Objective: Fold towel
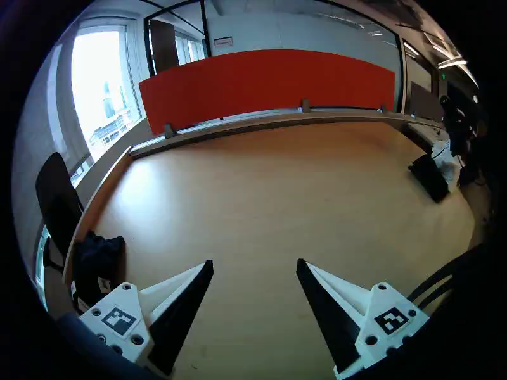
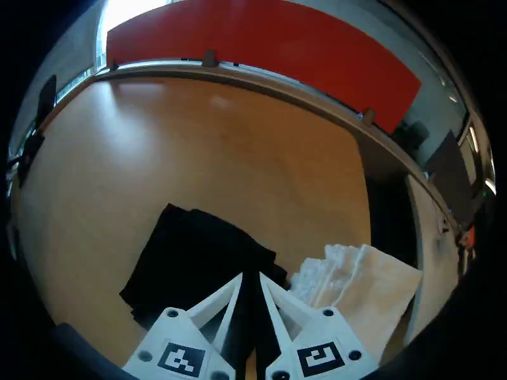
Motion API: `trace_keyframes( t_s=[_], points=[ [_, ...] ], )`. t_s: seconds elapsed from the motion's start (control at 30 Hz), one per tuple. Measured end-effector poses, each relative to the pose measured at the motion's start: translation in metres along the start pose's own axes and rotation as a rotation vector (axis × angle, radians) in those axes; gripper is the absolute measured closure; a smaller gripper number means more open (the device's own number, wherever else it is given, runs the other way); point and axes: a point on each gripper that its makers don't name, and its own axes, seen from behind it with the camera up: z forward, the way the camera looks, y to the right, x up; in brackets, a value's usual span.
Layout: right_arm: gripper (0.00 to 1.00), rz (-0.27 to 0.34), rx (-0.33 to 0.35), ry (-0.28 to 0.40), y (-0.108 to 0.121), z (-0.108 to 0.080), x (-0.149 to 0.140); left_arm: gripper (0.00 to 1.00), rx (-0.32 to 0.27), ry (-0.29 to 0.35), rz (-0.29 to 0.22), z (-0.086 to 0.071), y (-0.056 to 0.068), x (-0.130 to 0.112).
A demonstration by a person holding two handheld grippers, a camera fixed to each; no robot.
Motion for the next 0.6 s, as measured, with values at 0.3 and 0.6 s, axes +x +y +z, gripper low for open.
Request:
trace_keyframes(
  t_s=[0.3,0.6],
  points=[
    [0.51,0.008,-0.026,0.007,0.004,-0.004,-0.001,0.02,-0.004,0.003,0.002,0.0,0.002,0.0],
    [0.19,0.047,-0.022,0.039,-0.001,-0.013,0.004,0.02,-0.008,0.008,0.0,0.001,0.003,0.001]
  ],
)
